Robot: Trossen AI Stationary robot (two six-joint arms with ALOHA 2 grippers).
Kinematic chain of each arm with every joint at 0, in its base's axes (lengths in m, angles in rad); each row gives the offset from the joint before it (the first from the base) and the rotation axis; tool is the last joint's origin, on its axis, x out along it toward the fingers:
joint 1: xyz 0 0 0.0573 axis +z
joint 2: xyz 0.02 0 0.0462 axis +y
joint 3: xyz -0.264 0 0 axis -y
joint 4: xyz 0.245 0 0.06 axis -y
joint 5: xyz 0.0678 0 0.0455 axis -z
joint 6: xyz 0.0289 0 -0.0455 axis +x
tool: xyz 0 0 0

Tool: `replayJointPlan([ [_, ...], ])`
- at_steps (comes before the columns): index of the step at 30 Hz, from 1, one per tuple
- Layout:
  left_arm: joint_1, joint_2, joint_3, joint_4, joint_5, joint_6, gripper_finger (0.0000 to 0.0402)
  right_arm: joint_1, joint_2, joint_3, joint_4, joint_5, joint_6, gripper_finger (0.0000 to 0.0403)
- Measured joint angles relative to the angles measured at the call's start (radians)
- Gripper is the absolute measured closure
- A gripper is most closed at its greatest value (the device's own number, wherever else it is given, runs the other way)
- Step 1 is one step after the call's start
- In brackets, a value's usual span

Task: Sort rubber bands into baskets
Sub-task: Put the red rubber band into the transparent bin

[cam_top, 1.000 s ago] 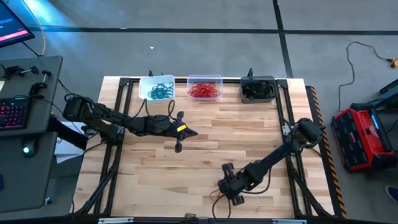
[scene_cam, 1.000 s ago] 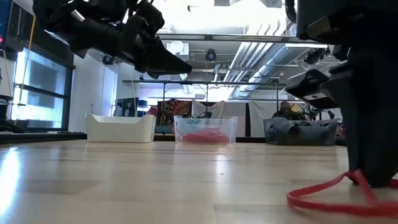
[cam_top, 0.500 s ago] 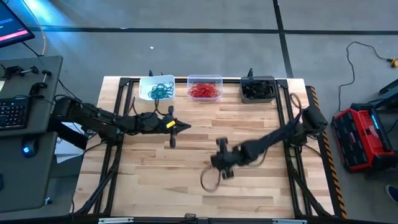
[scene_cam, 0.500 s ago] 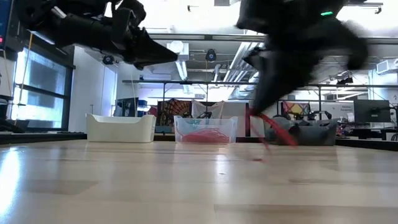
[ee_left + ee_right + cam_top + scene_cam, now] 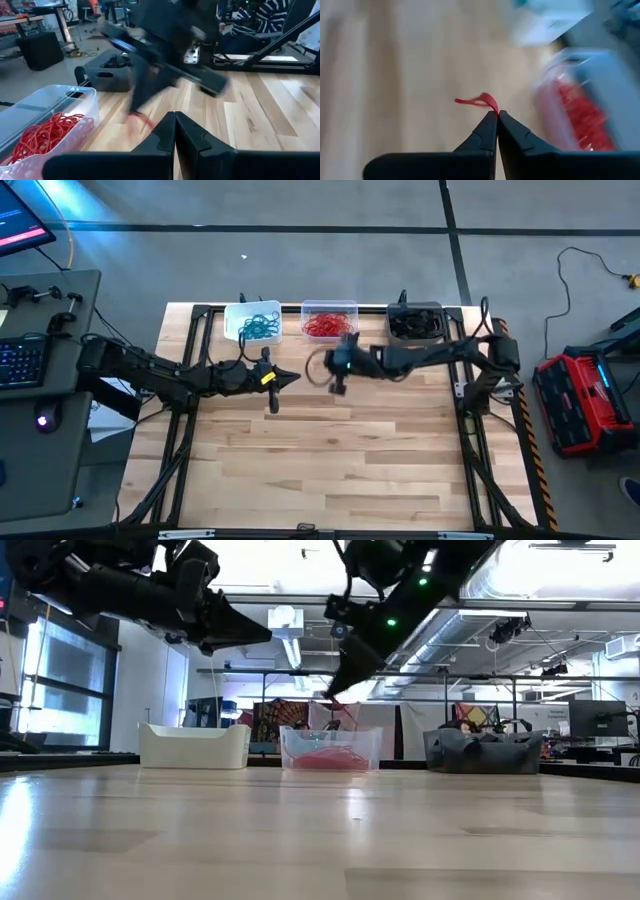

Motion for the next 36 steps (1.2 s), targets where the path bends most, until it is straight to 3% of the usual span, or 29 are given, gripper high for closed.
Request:
replayJointPlan([
  [3,0.0,0.0,0.0,0.008,0.0,0.011,0.0401,-0.077,0.0,0.012,0.067,-0.02,-0.004,0.0403],
  [16,0.001,0.0,0.0,0.012,-0.011,0.011,0.0401,-0.329,0.068,0.152,0.012,-0.111,-0.053,0.0403],
  [27,0.001,0.0,0.0,0.01,-0.026,0.003,0.0401,-0.445,0.278,0.367,-0.102,-0.231,-0.088,0.0403],
  [36,0.001,0.001,0.0,0.01,-0.035,0.004,0.0401,-0.491,0.377,0.442,-0.175,-0.285,-0.112,0.0403],
])
